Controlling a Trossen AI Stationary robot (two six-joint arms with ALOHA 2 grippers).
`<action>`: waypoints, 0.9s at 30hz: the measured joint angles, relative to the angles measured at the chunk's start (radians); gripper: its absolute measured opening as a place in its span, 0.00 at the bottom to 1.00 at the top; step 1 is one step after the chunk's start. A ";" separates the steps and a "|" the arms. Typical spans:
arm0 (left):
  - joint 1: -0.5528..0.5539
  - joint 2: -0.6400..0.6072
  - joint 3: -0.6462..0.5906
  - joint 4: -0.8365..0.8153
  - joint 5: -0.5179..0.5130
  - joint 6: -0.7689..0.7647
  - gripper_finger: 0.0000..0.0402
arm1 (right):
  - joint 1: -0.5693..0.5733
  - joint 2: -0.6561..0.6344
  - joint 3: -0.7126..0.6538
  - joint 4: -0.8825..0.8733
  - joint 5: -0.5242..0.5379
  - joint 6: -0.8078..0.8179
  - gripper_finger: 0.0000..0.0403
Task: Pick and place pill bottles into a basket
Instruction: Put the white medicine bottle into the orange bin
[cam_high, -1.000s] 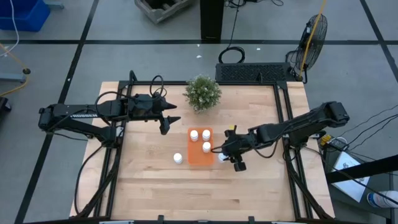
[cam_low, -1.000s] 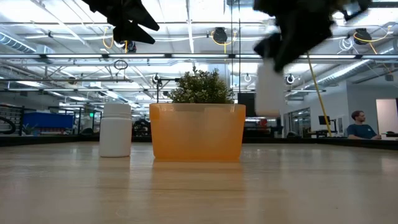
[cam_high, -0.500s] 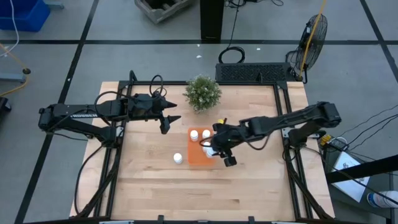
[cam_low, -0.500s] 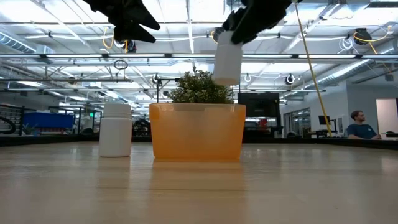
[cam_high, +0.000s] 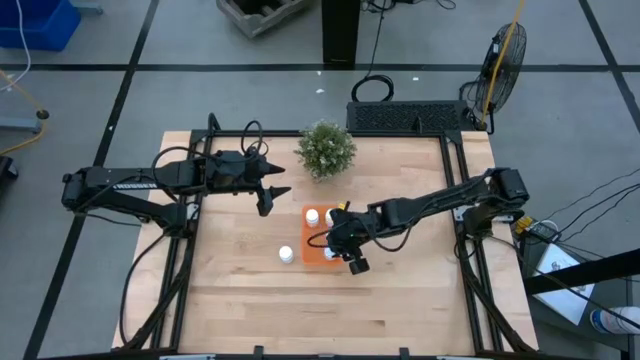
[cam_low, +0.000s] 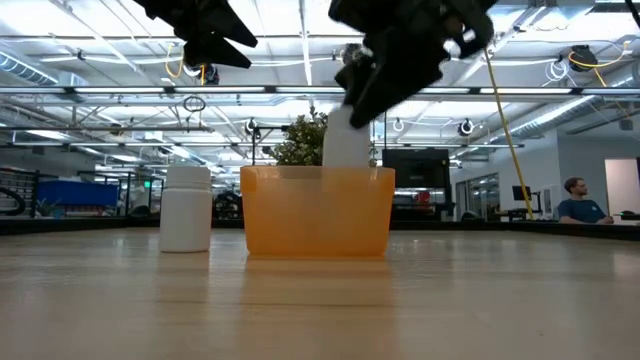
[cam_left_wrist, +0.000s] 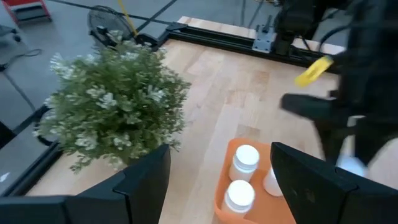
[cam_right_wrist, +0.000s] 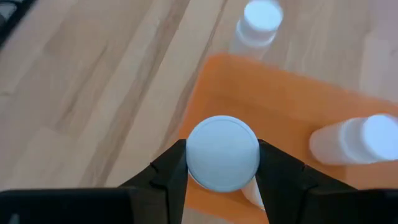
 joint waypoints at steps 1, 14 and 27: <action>0.000 0.000 0.000 -0.001 0.009 0.000 0.70 | 0.003 0.011 -0.007 0.005 0.001 0.001 0.36; -0.002 0.000 0.000 -0.001 0.098 0.007 0.70 | 0.010 0.066 -0.098 0.118 0.005 0.019 0.37; -0.010 -0.001 0.000 -0.079 0.191 0.042 0.70 | 0.078 -0.072 -0.014 -0.045 0.218 0.140 0.65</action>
